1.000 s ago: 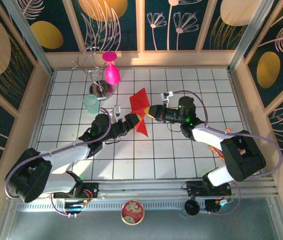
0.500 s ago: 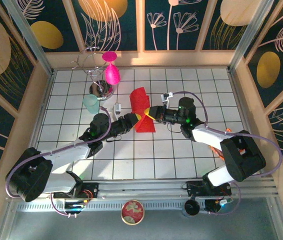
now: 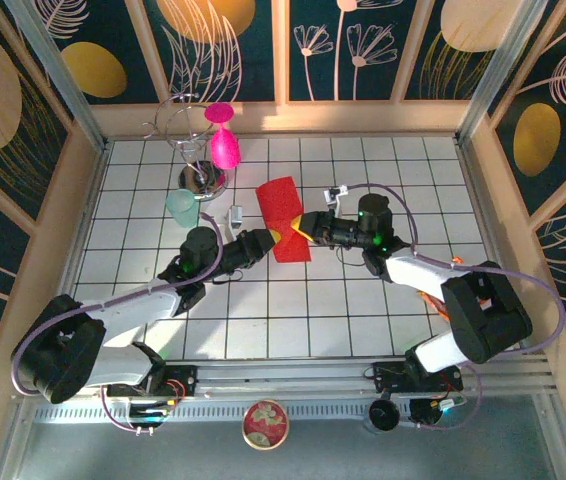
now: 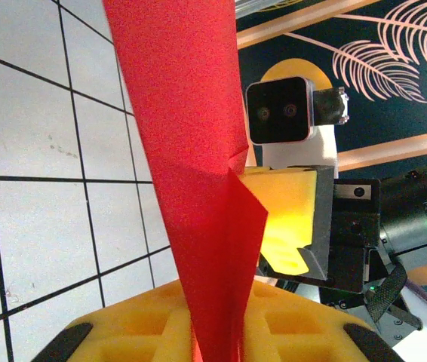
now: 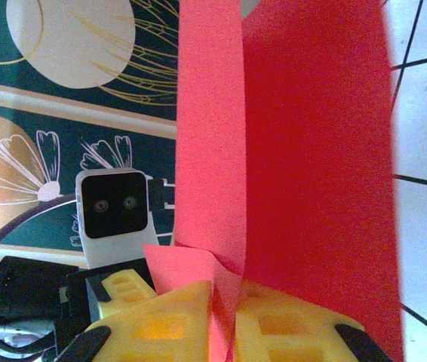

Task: Fold a paper plane with a square sheet of paper (pick it up from the middle)
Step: Turn over the paper at the center of the table.

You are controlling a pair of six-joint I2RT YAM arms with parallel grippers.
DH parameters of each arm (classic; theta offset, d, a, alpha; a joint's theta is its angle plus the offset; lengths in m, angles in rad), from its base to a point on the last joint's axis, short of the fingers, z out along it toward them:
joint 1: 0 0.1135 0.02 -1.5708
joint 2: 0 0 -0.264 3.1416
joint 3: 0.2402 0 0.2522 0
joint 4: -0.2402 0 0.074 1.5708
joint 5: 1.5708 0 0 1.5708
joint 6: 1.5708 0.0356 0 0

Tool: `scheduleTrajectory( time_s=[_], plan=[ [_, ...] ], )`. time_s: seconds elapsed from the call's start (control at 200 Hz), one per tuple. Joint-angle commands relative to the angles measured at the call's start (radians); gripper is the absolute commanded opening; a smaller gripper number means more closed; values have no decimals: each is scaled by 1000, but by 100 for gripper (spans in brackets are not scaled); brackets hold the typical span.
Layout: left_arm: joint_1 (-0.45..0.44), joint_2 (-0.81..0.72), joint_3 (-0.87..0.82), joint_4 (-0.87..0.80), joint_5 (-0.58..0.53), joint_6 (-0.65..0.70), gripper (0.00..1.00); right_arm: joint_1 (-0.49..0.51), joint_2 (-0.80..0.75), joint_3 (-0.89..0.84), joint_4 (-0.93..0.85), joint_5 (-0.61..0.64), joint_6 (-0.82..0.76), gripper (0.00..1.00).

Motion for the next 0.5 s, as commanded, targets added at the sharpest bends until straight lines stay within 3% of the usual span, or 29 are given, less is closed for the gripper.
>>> scheduleTrajectory(
  time_s=[0.0, 0.325, 0.491],
  plan=[
    [-3, 16, 3, 27, -4, 12, 19, -10, -39, -5, -46, 11, -43, 15],
    [-3, 39, 20, 12, -18, 18, 11, -14, -58, -11, -105, 41, -75, 14],
    [-2, 22, 47, -129, -62, 90, 8, -44, -130, 4, -319, 180, -180, 23]
  ],
)
